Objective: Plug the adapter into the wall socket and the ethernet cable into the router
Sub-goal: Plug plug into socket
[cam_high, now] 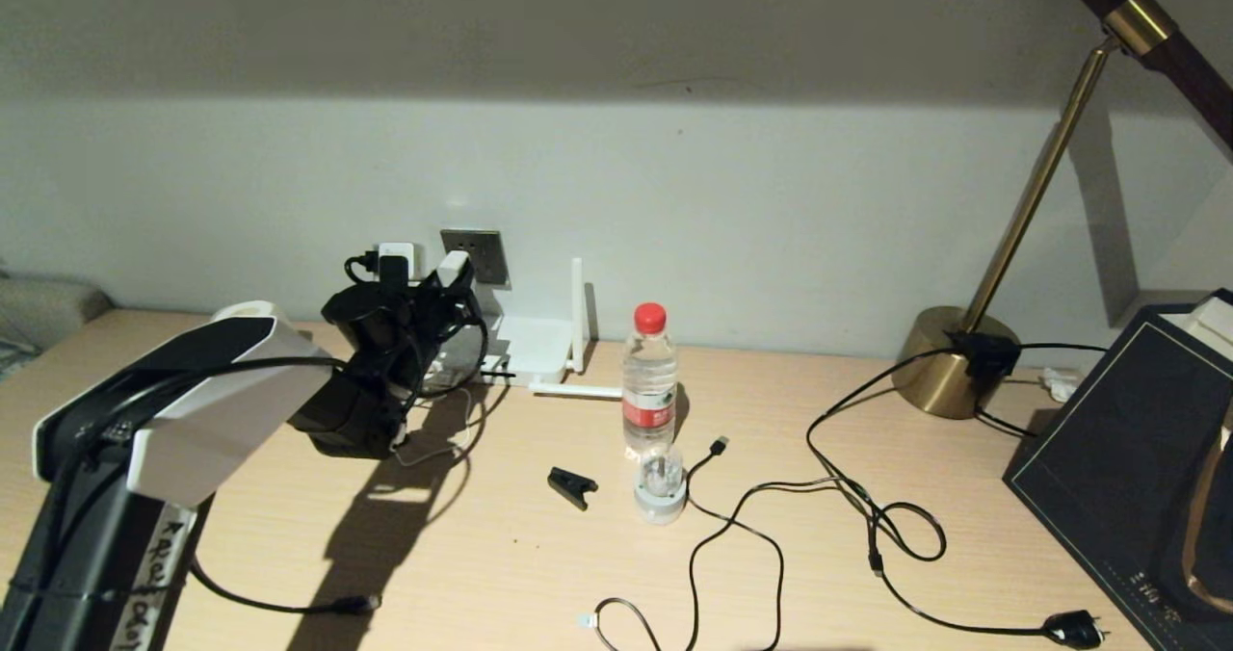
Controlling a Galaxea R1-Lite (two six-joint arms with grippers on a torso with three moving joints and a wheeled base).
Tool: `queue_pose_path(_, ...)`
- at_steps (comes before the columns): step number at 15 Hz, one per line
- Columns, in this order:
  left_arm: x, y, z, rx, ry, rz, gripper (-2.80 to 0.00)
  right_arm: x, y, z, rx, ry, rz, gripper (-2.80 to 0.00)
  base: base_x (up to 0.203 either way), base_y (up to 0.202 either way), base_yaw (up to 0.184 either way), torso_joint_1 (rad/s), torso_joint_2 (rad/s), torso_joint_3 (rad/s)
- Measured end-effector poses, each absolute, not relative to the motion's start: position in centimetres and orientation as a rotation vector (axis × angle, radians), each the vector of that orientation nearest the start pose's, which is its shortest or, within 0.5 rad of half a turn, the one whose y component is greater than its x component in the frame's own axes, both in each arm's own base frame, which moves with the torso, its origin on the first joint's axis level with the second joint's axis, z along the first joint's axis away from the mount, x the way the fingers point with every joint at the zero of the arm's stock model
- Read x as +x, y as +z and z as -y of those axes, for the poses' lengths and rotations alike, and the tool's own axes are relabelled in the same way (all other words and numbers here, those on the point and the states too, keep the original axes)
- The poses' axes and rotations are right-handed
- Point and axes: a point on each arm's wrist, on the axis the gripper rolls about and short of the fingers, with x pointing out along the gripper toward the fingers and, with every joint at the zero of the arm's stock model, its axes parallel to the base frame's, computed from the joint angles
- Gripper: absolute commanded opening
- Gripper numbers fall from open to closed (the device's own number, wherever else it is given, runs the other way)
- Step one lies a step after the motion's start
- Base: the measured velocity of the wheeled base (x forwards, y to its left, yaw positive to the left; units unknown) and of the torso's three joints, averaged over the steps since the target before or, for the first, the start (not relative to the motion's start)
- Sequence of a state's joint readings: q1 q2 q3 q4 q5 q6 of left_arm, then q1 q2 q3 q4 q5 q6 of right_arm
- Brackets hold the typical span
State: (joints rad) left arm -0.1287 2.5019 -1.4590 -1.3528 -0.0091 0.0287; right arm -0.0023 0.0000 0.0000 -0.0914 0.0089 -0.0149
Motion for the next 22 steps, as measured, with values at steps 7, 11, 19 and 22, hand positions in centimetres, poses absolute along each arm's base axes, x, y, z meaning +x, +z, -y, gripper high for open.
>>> queue_pose_path(7,49.18,9.30,6.42,0.010,-0.134,0.310,-2.80,-2.32,8.48,-0.02,-0.015,0.007,0.091,-2.80,0.000,0.000,0.000,0.000,0.00,0.000)
queue_pose_path(11,49.29,9.31,6.42,0.010,-0.134,0.314,-2.80,-2.32,8.48,-0.02,-0.015,0.007,0.091,-2.80,0.000,0.000,0.000,0.000,0.00,0.000)
queue_pose_path(19,49.40,9.09,6.42,0.010,-0.133,0.312,-2.80,-2.32,8.48,-0.02,-0.015,0.007,0.091,-2.80,0.000,0.000,0.000,0.000,0.00,0.000)
queue_pose_path(22,49.40,9.15,6.36,0.010,-0.131,0.314,-2.80,-2.32,8.48,-0.02,-0.015,0.007,0.091,-2.80,0.000,0.000,0.000,0.000,0.00,0.000)
